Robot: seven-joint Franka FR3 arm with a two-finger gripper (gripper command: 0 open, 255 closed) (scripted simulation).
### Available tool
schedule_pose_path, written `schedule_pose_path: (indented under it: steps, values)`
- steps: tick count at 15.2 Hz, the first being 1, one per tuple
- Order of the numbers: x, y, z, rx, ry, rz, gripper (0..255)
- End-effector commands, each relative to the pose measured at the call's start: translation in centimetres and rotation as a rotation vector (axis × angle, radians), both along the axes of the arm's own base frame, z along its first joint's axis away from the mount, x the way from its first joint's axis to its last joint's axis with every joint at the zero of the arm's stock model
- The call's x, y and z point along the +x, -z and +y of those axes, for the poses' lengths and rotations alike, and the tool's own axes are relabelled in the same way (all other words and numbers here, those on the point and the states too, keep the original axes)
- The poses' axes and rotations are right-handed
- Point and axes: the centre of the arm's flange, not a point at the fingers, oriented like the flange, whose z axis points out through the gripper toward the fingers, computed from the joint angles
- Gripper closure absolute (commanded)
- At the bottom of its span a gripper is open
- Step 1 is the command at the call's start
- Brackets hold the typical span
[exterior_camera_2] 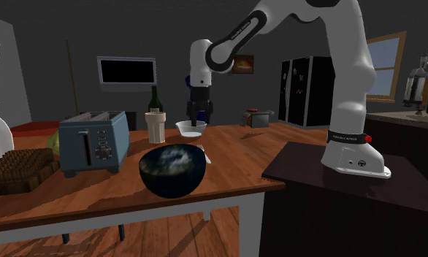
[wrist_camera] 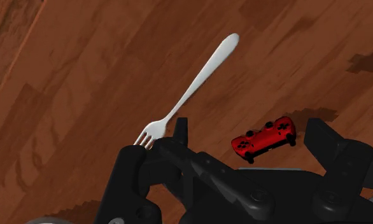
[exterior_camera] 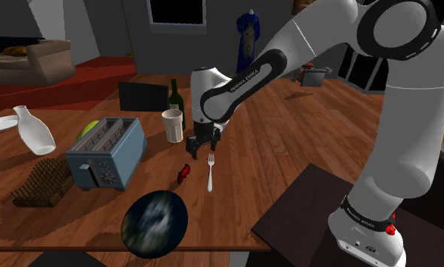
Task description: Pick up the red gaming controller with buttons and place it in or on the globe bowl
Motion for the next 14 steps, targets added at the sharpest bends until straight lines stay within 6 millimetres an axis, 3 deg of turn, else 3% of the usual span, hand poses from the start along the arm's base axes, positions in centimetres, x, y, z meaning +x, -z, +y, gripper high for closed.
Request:
schedule_pose_path:
  steps: [1,9,14]
  values:
    - [1.3,1.9,1.3,0.002,0.010,0.003,0]
    - [7.2,9.4,5.9,0.010,0.046,0.016,0]
    - [7.2,11.6,6.0,0.010,0.047,0.016,0]
